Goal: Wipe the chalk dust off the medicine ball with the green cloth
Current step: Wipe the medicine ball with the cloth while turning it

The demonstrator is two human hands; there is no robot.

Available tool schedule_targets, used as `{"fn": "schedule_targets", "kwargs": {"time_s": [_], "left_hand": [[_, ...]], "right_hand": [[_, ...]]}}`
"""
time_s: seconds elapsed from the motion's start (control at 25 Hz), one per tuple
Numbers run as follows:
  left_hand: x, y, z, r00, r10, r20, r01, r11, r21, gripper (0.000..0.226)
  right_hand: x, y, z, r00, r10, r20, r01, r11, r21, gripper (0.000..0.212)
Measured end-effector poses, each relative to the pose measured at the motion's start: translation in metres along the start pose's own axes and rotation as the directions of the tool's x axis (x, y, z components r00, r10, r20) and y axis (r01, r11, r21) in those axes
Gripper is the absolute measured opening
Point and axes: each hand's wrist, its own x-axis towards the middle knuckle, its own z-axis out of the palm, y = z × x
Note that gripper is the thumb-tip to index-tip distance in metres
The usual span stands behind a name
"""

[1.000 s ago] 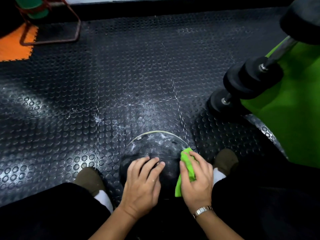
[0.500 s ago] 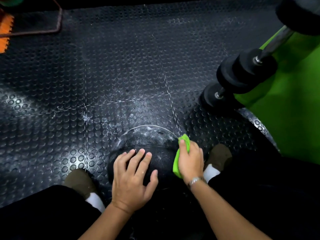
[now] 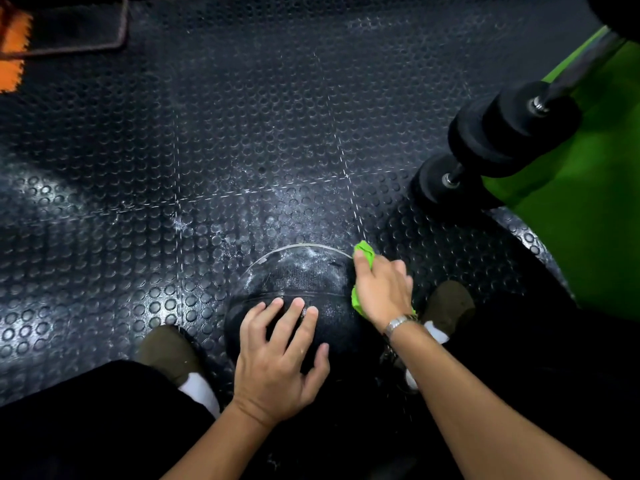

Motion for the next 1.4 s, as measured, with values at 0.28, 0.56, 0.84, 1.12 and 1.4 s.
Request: {"fn": "schedule_targets", "kwargs": {"time_s": [0.28,0.56,0.84,1.12,1.4], "left_hand": [[-0.002,0.0,-0.001,1.0,0.017,0.007,-0.017,1.0,0.004,0.047],[-0.005,-0.006,-0.002,1.0,-0.006,-0.008,0.006,1.0,-0.003,0.048],[-0.003,-0.001,0.001,1.0,-0.012,0.005,0.012,1.0,0.011,0.049],[0.003,0.006,0.004,0.999,0.027,0.031,-0.027,0.999,0.019,0.05],[-0.004,0.007,0.002,1.0,0.01,0.015,-0.01,1.0,0.017,0.052]], "right_hand": [[-0.017,0.014,0.006,0.998,-0.052,-0.046,0.049,0.997,-0.062,0.06],[-0.067,0.001,0.005,0.929,-0.362,-0.082,0.335,0.912,-0.236,0.063],[-0.026,-0.028,0.008,0.907,-0.419,-0.044,0.386,0.869,-0.309,0.055],[0.009,-0.036,0.001,0.975,-0.224,-0.002,0.213,0.931,-0.298,0.049],[-0.006,-0.006,0.001,0.938,-0.346,-0.015,0.332,0.91,-0.248,0.05]]}}
